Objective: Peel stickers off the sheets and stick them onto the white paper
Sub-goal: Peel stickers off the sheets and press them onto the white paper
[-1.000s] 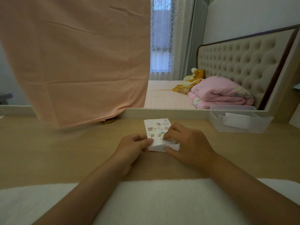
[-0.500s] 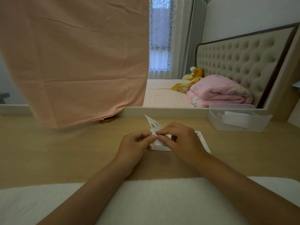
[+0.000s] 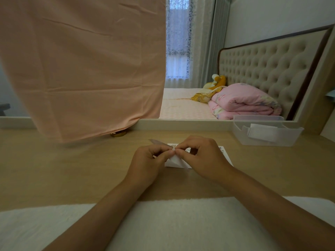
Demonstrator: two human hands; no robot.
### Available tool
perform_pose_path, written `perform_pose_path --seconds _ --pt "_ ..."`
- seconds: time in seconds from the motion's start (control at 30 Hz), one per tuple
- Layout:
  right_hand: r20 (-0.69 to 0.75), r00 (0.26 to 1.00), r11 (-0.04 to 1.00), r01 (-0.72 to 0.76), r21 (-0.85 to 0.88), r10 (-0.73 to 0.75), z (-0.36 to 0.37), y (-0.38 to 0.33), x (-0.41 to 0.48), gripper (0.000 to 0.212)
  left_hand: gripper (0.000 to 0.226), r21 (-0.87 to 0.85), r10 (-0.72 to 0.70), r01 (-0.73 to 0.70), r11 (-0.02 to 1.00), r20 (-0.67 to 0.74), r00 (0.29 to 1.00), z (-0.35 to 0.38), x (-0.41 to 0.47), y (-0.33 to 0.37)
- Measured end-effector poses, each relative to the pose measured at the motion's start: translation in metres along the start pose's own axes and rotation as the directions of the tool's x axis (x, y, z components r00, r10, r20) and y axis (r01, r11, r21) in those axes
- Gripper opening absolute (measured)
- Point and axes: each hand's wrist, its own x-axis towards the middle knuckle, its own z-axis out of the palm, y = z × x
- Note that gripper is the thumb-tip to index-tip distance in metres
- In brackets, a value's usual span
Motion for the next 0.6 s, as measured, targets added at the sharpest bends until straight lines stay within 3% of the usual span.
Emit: perform_pose_path --seconds 0.47,0.6 --pt "0.031 0.997 0.996 -0.071 -0.055 0.073 0.0007 -0.0053 -0.0021 0.013 0.021 0.108 0.024 -0.026 0.994 0.028 0.999 0.0014 -0.0008 -0.0076" --pt "0.015 0.993 0.993 -0.115 -0.041 0.116 0.0011 -0.0048 -0.0029 0.012 0.015 0.065 0.015 -0.018 0.998 0.044 0.999 0.0032 -0.0008 -0.0092"
